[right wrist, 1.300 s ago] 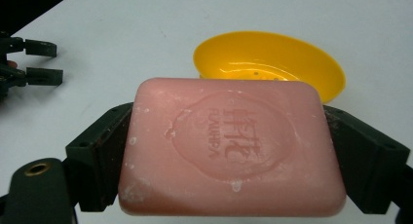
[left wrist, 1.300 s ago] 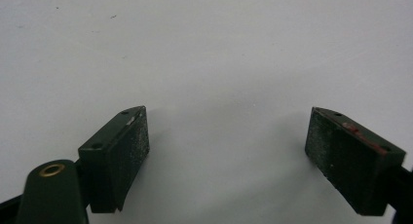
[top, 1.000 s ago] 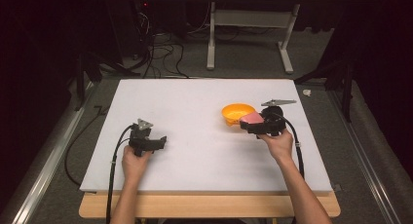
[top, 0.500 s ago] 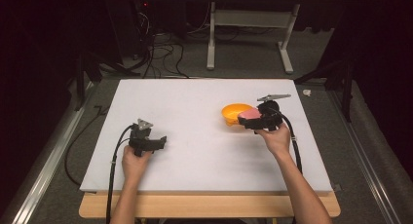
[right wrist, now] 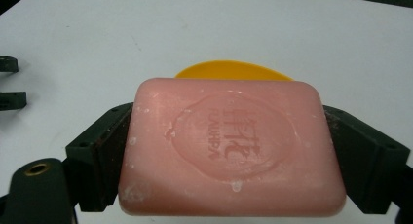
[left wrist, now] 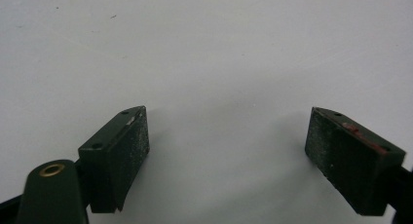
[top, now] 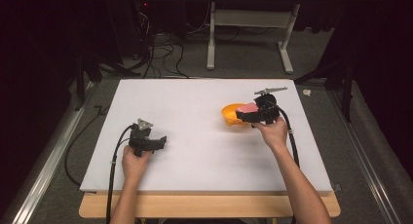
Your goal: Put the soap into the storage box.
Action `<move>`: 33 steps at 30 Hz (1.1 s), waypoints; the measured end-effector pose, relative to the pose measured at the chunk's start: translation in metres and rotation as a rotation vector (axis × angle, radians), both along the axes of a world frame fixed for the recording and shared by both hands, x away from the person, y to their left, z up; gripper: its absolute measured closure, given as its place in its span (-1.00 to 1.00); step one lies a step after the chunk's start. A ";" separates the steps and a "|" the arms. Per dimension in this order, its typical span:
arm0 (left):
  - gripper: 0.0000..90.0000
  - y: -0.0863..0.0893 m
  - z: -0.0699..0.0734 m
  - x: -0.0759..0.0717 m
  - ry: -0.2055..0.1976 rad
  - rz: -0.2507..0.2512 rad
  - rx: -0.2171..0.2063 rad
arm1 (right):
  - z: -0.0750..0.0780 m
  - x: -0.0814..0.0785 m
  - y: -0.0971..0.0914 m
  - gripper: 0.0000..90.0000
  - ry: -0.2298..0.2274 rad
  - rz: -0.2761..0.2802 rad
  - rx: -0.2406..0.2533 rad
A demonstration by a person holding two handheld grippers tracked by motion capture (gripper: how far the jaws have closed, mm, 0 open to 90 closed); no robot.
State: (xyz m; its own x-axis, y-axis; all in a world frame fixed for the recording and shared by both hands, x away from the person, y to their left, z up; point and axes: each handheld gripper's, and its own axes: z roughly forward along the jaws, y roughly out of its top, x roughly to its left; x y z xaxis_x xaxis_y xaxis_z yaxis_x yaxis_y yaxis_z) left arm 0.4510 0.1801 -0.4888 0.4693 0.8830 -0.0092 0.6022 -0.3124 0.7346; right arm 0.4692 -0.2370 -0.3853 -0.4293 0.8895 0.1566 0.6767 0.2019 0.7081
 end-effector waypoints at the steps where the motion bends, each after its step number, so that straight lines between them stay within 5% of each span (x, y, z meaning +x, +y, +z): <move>1: -0.63 0.000 0.000 0.000 0.000 0.000 0.000 | 0.000 0.001 0.000 -0.70 -0.001 0.000 -0.001; 33: -0.63 0.000 0.000 0.000 0.001 0.000 -0.001 | -0.019 0.039 0.019 -0.70 0.131 -0.057 -0.045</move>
